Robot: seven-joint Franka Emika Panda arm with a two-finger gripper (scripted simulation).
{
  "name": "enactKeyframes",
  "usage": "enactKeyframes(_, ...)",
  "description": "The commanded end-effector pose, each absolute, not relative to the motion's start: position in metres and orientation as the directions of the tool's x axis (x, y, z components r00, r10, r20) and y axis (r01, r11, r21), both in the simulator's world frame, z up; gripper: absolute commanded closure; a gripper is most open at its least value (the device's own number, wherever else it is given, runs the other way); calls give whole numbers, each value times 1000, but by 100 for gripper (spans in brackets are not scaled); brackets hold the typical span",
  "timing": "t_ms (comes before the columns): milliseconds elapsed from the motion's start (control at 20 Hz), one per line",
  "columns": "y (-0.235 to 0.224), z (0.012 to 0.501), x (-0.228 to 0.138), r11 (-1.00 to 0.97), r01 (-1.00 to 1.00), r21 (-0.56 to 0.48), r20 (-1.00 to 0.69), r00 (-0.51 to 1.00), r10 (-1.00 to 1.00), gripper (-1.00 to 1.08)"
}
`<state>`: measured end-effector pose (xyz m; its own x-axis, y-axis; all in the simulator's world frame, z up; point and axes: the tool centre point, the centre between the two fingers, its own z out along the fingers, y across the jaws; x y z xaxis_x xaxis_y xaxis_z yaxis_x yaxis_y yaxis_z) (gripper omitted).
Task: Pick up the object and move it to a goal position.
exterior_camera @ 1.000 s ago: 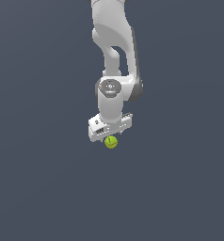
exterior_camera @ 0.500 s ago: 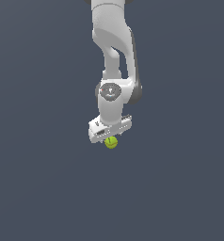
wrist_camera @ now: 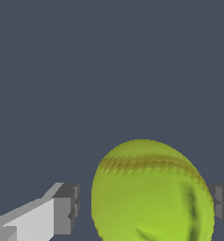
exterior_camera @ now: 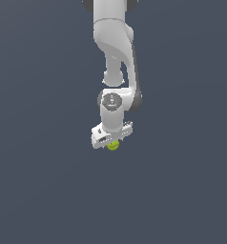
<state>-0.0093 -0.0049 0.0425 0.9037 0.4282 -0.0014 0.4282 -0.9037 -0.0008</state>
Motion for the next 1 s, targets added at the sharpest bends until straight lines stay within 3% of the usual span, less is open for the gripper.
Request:
enactKeyframes(0,-5,41,-8,-904,428,0,0,904,428,108)
enactKeyframes(600,-4,43,-8,-904,427,1,0,904,427,108)
enactKeyframes(950,27,63,0,-904,427,1,0,904,427,108)
